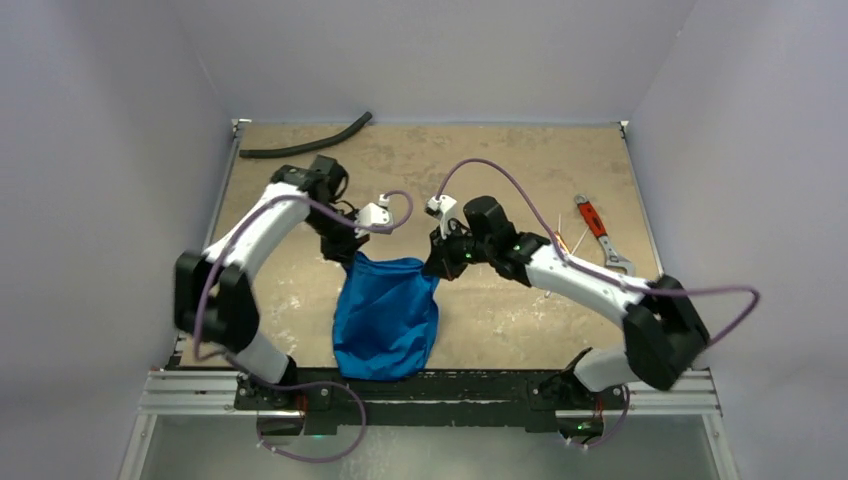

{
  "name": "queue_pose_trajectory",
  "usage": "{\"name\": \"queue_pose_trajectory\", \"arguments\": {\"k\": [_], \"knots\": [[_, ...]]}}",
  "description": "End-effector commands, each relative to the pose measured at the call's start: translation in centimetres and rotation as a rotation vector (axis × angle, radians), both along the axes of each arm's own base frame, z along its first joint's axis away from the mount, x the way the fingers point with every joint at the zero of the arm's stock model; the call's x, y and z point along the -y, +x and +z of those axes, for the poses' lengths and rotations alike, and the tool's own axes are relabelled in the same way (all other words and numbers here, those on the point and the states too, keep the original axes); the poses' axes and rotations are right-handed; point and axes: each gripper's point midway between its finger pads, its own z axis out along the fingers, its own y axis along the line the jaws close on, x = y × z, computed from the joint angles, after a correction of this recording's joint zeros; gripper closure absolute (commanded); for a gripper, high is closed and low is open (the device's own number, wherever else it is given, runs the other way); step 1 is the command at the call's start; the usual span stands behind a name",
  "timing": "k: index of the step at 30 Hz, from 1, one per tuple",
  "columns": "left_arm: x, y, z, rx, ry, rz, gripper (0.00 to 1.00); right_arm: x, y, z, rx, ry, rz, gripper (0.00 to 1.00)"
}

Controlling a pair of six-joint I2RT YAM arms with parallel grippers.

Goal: Fold the napkin into a case and place the utensils inside
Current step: Turn over the upper triangle folded napkin at the center of the board.

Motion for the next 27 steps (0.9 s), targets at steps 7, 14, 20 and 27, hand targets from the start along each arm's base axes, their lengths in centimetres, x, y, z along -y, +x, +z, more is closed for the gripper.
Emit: {"name": "queue_pose_trajectory", "arguments": {"k": [7, 14, 20, 27], "knots": [[-0.2, 15.6, -11.1, -0.05, 0.296, 0.45, 1.0, 2.8, 12.1, -7.9, -0.012, -0.137, -0.151, 0.79], [-0.3, 19.8, -11.9, 0.037, 0.329, 0.564, 0.62, 4.0, 16.2, -9.7, 0.022, -0.202, -0.265, 0.46], [0.3, 20.3, -8.6, 0.089, 0.251, 0.596, 0.6, 7.0, 18.5, -6.7, 0.094, -0.228, -0.503, 0.32], [-0.2, 20.1, -4.9, 0.086, 0.142, 0.616, 0.59, 5.9, 14.4, -5.0, 0.019, -0.039, -0.5, 0.38]]}}
